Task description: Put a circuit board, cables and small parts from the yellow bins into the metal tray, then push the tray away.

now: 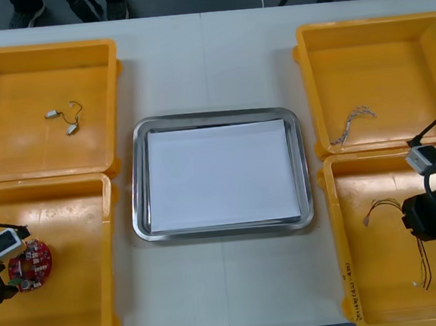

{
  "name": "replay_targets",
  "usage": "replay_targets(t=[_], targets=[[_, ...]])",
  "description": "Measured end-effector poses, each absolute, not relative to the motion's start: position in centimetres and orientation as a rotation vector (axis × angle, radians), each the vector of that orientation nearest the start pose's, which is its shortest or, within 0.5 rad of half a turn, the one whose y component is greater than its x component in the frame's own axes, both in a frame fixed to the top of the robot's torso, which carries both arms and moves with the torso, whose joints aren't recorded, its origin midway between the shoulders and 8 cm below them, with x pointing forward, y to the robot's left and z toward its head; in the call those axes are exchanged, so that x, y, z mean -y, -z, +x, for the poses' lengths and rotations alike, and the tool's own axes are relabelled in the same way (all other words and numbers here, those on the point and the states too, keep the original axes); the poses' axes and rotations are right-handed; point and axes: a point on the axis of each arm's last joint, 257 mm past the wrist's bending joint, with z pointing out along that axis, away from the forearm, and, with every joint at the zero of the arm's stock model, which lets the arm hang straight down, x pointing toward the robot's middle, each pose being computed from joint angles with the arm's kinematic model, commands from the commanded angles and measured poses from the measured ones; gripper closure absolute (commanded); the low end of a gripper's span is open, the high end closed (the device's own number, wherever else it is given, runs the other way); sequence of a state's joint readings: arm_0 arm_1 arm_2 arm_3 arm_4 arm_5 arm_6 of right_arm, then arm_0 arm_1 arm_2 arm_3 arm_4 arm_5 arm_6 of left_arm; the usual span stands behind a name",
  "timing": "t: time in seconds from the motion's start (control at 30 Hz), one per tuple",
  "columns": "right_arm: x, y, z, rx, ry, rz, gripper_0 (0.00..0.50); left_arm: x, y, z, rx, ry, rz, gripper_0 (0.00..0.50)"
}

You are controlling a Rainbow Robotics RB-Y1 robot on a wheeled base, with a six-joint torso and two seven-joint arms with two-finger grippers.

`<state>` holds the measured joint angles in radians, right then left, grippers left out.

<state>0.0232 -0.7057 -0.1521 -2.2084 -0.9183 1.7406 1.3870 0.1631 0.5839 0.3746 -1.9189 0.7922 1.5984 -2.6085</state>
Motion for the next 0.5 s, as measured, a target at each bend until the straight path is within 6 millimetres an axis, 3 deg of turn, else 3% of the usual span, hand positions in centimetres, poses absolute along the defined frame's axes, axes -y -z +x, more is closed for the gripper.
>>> replay_targets(t=[0.3,0.4,0.47,0.5], targets=[[28.2,22.2,32.8,-2.805,-0.243,-0.087,0.500,-41.0,32.8,31.1,-2.515,-0.072,1.242,0.000],[27.3,21.3,33.3,-2.807,-0.255,0.015,0.500,-41.1,32.9,31.0,-2.517,-0.070,1.241,0.314],[26.5,20.9,33.7,-2.802,-0.260,0.011,0.500,-41.1,32.9,31.0,-2.519,-0.070,1.241,0.413],[26.1,20.7,33.9,-2.798,-0.260,-0.005,0.500,-41.1,33.0,30.9,-2.519,-0.070,1.241,0.438]])
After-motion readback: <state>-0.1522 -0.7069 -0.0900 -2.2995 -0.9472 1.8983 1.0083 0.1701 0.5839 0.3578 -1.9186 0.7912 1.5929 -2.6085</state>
